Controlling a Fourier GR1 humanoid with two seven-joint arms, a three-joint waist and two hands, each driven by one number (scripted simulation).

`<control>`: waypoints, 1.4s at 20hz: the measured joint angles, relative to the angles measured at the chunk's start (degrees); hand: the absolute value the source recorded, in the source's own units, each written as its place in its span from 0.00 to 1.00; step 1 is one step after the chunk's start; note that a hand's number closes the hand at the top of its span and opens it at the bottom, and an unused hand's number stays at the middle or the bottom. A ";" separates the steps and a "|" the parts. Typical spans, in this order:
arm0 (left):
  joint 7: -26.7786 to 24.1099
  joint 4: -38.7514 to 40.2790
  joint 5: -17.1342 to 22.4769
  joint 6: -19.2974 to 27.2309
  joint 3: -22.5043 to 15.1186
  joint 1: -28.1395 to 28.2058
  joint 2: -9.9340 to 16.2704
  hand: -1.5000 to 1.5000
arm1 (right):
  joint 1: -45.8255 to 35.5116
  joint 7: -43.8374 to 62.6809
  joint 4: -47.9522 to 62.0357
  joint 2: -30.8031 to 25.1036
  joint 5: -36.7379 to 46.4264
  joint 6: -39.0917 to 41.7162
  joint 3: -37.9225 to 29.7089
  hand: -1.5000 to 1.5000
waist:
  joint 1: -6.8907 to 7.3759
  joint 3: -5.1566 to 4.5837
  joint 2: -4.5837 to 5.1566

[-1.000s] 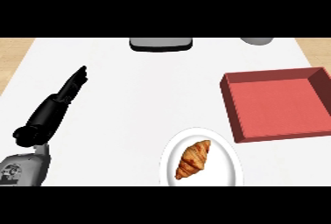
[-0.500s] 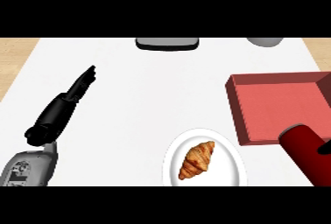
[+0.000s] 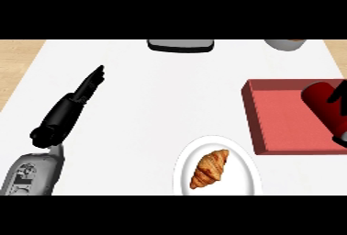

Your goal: Pick the can from the plate and place it in the cardboard box

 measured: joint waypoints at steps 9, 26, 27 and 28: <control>0.05 0.59 -0.19 -0.24 0.12 -1.21 -0.25 0.50 | -13.51 -10.59 24.29 -1.62 13.46 5.96 9.65 1.00 | 0.42 0.06 0.15; -0.43 1.13 -0.45 -0.36 0.66 -0.72 -0.23 0.50 | -24.65 -20.65 49.14 9.35 -2.27 12.78 6.99 0.00 | -0.39 0.18 0.04; -0.50 1.16 -0.41 -0.34 0.77 -0.75 -0.21 0.50 | -25.08 -18.82 50.36 10.13 -5.18 14.48 5.75 0.00 | -0.41 0.15 0.03; -0.64 1.33 -0.36 -0.36 0.80 -0.74 -0.25 0.50 | -25.46 -17.07 51.64 10.68 -7.76 16.09 4.68 0.00 | -0.47 0.13 0.05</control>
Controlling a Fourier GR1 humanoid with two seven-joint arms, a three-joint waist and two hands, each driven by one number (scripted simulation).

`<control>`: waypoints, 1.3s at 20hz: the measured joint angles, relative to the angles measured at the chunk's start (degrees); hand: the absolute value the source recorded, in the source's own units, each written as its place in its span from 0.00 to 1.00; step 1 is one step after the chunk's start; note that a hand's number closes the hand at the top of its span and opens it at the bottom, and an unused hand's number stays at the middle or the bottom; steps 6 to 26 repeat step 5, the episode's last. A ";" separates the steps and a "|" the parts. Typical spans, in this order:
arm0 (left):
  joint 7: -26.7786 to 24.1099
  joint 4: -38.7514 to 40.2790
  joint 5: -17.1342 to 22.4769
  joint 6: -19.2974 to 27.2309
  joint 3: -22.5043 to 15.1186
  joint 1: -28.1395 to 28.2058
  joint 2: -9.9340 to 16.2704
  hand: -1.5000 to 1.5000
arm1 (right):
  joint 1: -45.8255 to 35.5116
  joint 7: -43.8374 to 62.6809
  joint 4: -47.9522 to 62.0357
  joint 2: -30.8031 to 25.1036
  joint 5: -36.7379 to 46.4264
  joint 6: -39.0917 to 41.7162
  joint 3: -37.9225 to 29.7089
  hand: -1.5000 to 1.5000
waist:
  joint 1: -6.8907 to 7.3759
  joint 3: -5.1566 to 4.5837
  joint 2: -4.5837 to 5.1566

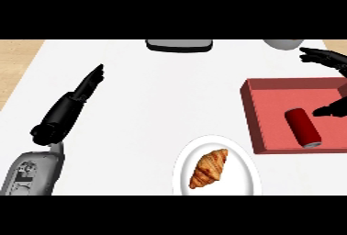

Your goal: Pick the can from the plate and place it in the cardboard box

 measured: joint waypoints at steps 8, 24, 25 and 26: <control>-0.22 0.25 -0.35 0.18 -0.41 -0.45 -0.41 0.50 | -4.83 10.14 8.34 -0.12 -10.52 7.30 -5.87 0.00 | 0.50 0.01 0.26; -0.22 0.25 -0.35 0.18 -0.41 -0.45 -0.41 0.50 | -4.83 10.14 8.34 -0.12 -10.52 7.30 -5.87 0.00 | 0.50 0.01 0.26; -0.22 0.25 -0.35 0.18 -0.41 -0.45 -0.41 0.50 | -4.83 10.14 8.34 -0.12 -10.52 7.30 -5.87 0.00 | 0.50 0.01 0.26; -0.22 0.25 -0.35 0.18 -0.41 -0.45 -0.41 0.50 | -4.83 10.14 8.34 -0.12 -10.52 7.30 -5.87 0.00 | 0.50 0.01 0.26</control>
